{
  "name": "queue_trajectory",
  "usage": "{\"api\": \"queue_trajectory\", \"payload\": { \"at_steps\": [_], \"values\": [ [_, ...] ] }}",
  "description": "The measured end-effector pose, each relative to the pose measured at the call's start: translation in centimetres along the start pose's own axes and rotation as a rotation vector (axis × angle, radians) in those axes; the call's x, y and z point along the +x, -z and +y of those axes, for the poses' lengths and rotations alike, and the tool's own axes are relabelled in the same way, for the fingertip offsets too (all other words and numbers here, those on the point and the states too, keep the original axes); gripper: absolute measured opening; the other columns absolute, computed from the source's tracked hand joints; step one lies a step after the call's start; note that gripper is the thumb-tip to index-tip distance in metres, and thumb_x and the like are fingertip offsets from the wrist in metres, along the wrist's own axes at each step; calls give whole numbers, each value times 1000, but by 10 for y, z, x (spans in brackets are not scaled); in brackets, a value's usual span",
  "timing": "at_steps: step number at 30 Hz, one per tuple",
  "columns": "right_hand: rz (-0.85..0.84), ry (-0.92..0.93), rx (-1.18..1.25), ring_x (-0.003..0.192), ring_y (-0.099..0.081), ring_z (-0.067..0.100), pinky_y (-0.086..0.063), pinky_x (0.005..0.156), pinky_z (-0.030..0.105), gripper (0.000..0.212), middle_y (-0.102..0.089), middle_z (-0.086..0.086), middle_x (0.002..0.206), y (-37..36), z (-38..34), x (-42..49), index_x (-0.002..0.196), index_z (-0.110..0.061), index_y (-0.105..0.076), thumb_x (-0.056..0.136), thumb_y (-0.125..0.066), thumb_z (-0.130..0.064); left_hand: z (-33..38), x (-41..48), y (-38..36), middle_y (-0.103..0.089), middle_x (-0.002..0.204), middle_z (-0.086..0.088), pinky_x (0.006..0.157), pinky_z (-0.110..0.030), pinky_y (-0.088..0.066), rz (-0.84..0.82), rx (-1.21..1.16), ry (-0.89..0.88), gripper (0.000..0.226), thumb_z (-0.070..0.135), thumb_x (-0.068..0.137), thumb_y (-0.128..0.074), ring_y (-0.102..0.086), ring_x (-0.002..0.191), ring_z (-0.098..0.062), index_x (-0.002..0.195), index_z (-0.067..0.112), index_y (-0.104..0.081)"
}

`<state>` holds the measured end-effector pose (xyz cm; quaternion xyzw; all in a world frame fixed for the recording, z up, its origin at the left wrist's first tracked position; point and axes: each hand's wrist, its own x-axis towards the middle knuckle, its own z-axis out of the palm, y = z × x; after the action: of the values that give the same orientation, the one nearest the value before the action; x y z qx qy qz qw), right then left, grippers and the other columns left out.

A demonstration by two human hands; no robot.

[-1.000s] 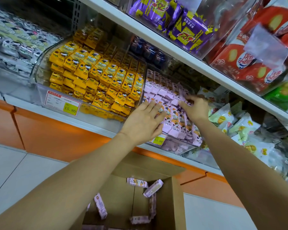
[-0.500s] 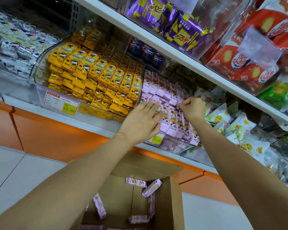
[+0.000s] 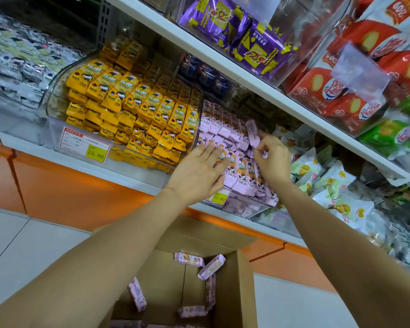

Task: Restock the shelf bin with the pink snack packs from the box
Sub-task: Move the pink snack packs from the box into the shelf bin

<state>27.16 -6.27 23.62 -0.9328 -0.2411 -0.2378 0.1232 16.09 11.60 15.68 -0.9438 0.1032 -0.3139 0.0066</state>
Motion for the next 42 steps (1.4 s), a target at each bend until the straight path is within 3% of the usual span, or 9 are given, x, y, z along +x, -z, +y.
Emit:
{"api": "queue_trajectory", "payload": {
  "at_steps": [8,11,14,20,24,29,34,37,42],
  "values": [
    [-143,80,-173,64,-54,33,-45,53,42,19,-52,13,65,-10,-8,22,66,-6,-43,72,-54,8,-1,0,-2,-58,132,-19,104,-44,-40,16,-38,-10,53,38,95,-29,-53,124,-36,131,14,-59],
    [-131,-29,25,79,-61,27,-52,70,37,10,-66,9,91,-13,-10,19,90,-7,-60,81,-60,-2,-1,0,-4,-58,132,-19,103,-44,-40,25,-39,-12,52,38,95,-31,-53,124,-36,131,14,-59],
    [-183,-102,92,105,-59,31,-46,85,36,39,-60,14,125,-12,-4,11,130,-10,-46,93,-55,-19,0,0,-5,-57,133,-20,102,-44,-41,22,-37,-8,52,39,95,-30,-52,124,-36,132,14,-58],
    [-414,-132,90,142,-24,30,-23,115,48,55,-30,4,155,-25,12,12,148,-27,-26,98,-39,-47,1,0,-3,-58,133,-20,103,-44,-41,-4,-49,-4,53,38,96,-28,-52,124,-36,132,14,-58],
    [-502,-192,141,148,-3,26,-8,119,47,63,-11,0,161,-20,10,13,153,-28,-14,98,-36,-52,2,-1,2,-55,137,-18,107,-44,-37,-64,-36,-3,54,39,96,-24,-50,128,-34,135,16,-55],
    [-177,-52,349,136,-35,14,-32,110,34,48,-38,-2,149,16,-26,-18,145,-22,-35,100,-45,-35,5,-8,17,-48,143,-15,114,-47,-27,44,-113,23,50,33,94,-36,-41,135,-32,138,16,-51],
    [41,84,596,92,-60,10,-46,78,20,18,-64,1,101,38,-72,-94,108,-12,-62,96,-49,-14,20,-62,21,-54,105,-8,89,-41,-34,260,-122,98,31,22,77,-52,-47,95,-28,105,13,-63],
    [-40,105,653,82,-59,11,-44,75,19,19,-65,1,92,15,-82,-156,99,-9,-65,94,-49,-18,32,-118,-1,-56,98,-9,84,-42,-35,89,-114,167,30,26,77,-49,-49,89,-30,102,14,-62],
    [-427,-25,624,81,-59,7,-44,76,17,19,-60,-7,93,-76,-69,-254,101,-14,-68,92,-54,-22,48,-216,-46,-60,101,-16,84,-47,-40,-387,-87,339,39,31,81,-36,-53,96,-36,97,10,-65]
  ]
}}
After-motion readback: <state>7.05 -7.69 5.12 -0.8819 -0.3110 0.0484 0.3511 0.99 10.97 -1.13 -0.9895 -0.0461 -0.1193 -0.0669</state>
